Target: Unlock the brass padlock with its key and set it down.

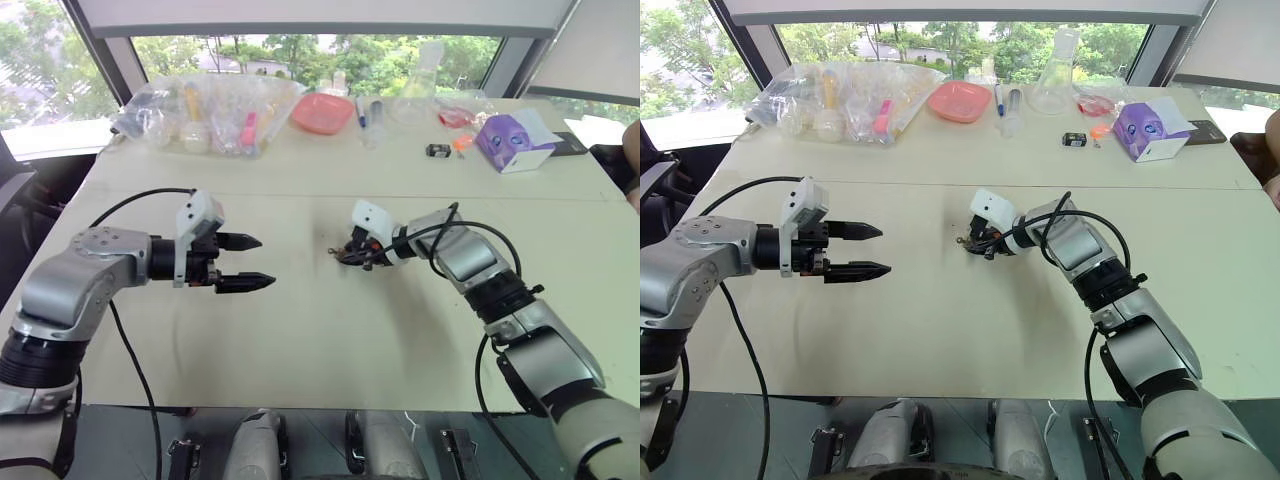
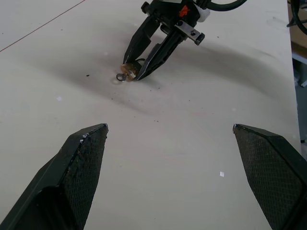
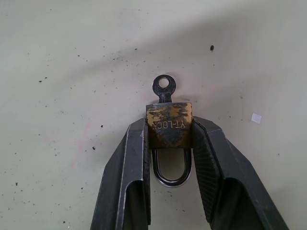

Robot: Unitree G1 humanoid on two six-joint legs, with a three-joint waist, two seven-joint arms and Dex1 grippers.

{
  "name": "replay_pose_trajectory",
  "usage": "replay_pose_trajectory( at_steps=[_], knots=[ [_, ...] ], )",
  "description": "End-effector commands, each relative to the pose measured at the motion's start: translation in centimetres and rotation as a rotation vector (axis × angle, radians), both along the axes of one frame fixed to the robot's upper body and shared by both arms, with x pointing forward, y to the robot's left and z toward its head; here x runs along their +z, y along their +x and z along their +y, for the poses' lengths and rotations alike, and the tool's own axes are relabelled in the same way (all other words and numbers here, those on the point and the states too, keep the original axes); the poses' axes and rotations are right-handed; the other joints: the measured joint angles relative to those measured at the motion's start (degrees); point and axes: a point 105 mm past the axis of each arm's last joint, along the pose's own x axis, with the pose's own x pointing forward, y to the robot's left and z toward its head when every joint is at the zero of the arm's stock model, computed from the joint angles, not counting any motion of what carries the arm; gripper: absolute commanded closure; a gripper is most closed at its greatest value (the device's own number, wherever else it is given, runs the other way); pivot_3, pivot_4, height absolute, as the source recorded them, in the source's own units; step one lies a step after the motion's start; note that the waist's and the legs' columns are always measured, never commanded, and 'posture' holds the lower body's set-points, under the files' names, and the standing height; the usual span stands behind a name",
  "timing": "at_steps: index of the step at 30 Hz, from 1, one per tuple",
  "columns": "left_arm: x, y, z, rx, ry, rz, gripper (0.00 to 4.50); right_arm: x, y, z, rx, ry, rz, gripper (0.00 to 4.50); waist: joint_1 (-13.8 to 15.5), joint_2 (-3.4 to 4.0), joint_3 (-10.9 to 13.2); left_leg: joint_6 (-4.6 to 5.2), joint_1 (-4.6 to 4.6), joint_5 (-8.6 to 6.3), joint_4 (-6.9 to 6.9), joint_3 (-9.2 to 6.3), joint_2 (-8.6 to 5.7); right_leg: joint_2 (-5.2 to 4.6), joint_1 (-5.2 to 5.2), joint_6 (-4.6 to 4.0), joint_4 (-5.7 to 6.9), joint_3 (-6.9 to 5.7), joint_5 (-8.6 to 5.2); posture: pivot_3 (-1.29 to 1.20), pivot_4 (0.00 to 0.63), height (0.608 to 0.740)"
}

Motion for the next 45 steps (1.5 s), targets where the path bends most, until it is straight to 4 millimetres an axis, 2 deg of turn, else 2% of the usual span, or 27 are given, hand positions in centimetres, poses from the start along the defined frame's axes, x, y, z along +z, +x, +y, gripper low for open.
replay_pose_trajectory(
  at_steps=[1, 2, 4, 6, 9, 13, 16, 18, 26, 34, 37, 40, 41, 45],
  knots=[
    [2.2, 2.1, 0.3, 0.082, -0.114, -0.073, 0.14, 3.6, 0.0, 0.3, 0.089, -0.015, -0.253, 3.84, 0.4, 0.00, 0.0, 0.00, 0.00, 0.00, 0.01, 0.01, -0.01, 0.00, 0.01, 0.00, 0.00, -0.01, 0.00, 0.00, 0.150, 0.733],
    [2.5, 2.4, 0.4, 0.094, -0.143, -0.068, 0.14, 4.3, -0.1, 0.4, 0.117, -0.018, -0.307, 3.84, 0.3, 0.00, 0.0, 0.00, -0.02, 0.00, 0.03, 0.02, -0.02, -0.01, 0.01, 0.00, 0.00, -0.02, 0.00, 0.00, 0.150, 0.733],
    [3.1, 3.4, 0.3, 0.103, -0.251, -0.036, 0.14, 7.7, -1.3, 1.5, 0.189, 0.026, -0.484, 3.84, 0.3, 0.00, 0.0, 0.00, -0.02, 0.00, 0.03, 0.01, -0.03, -0.03, 0.00, 0.01, -0.01, 0.01, 0.01, 0.00, 0.150, 0.733],
    [3.7, 4.2, 0.0, 0.106, -0.353, 0.000, 0.14, 10.2, -2.3, 2.1, 0.204, 0.068, -0.598, 3.84, 0.2, 0.00, 0.0, -0.01, -0.04, 0.01, 0.02, 0.00, -0.02, -0.02, -0.02, 0.02, -0.01, 0.00, 0.01, 0.00, 0.150, 0.733],
    [3.7, 5.4, -0.6, 0.093, -0.440, 0.049, 0.14, 11.6, -3.3, 2.4, 0.206, 0.074, -0.674, 3.84, 0.2, -0.01, 0.0, -0.05, -0.03, 0.03, 0.02, 0.02, -0.01, 0.00, 0.00, 0.02, -0.01, -0.03, 0.01, 0.00, 0.150, 0.733],
    [4.2, 6.0, -2.0, 0.031, -0.501, 0.077, 0.14, 12.2, -3.9, 2.8, 0.202, 0.082, -0.703, 3.84, 0.2, -0.01, 0.0, -0.06, -0.01, 0.04, 0.03, 0.06, -0.02, 0.00, 0.02, 0.02, -0.01, -0.04, 0.01, 0.00, 0.150, 0.733],
    [4.9, 6.1, -3.2, -0.041, -0.533, 0.091, 0.98, 12.5, -3.9, 2.9, 0.183, 0.088, -0.718, 3.84, 0.3, -0.01, 0.0, -0.07, -0.03, 0.04, 0.05, 0.06, -0.04, 0.00, 0.03, 0.02, -0.01, -0.05, 0.01, 0.00, 0.150, 0.733],
    [4.9, 6.3, -3.7, -0.057, -0.524, 0.090, 1.88, 12.4, -3.8, 2.9, 0.176, 0.086, -0.717, 3.84, 0.2, -0.01, 0.0, -0.06, -0.03, 0.04, 0.04, 0.07, -0.05, -0.01, 0.03, 0.02, -0.03, -0.04, 0.01, 0.00, 0.150, 0.733],
    [4.3, 6.9, -4.8, -0.085, -0.485, 0.080, 1.88, 12.2, -4.1, 3.1, 0.180, 0.082, -0.709, 3.84, 0.0, -0.01, 0.0, -0.06, -0.02, 0.04, 0.03, 0.06, -0.04, 0.01, 0.02, 0.02, -0.02, -0.04, 0.01, 0.00, 0.150, 0.733],
    [5.0, 7.0, -5.0, -0.104, -0.532, 0.087, 1.88, 12.3, -4.3, 3.6, 0.190, 0.091, -0.711, 3.84, 0.2, -0.01, 0.0, -0.07, -0.02, 0.04, 0.03, 0.05, -0.04, 0.00, 0.03, 0.02, -0.02, -0.04, 0.01, 0.00, 0.150, 0.733],
    [5.0, 6.9, -5.1, -0.115, -0.517, 0.085, 2.66, 12.3, -4.3, 3.7, 0.191, 0.094, -0.713, 3.84, 0.1, -0.01, 0.0, -0.06, -0.02, 0.04, 0.03, 0.05, -0.04, 0.00, 0.03, 0.02, -0.02, -0.04, 0.01, 0.00, 0.150, 0.733],
    [4.8, 6.9, -5.2, -0.124, -0.504, 0.087, 4.15, 12.4, -4.4, 3.8, 0.190, 0.097, -0.717, 3.84, 0.1, -0.01, 0.0, -0.06, -0.02, 0.04, 0.03, 0.04, -0.04, 0.01, 0.03, 0.02, -0.02, -0.04, 0.01, 0.00, 0.150, 0.733],
    [4.7, 6.9, -5.2, -0.125, -0.500, 0.087, 4.42, 12.4, -4.4, 3.8, 0.191, 0.100, -0.718, 3.84, 0.1, -0.01, 0.0, -0.06, -0.02, 0.04, 0.03, 0.05, -0.04, 0.01, 0.03, 0.02, -0.02, -0.04, 0.01, 0.00, 0.150, 0.733],
    [4.6, 6.8, -5.3, -0.133, -0.476, 0.075, 4.42, 12.6, -4.5, 3.9, 0.190, 0.105, -0.725, 3.84, 0.1, -0.01, 0.0, -0.06, -0.02, 0.04, 0.03, 0.05, -0.04, 0.00, 0.03, 0.02, -0.02, -0.04, 0.01, 0.00, 0.150, 0.733]
  ],
)
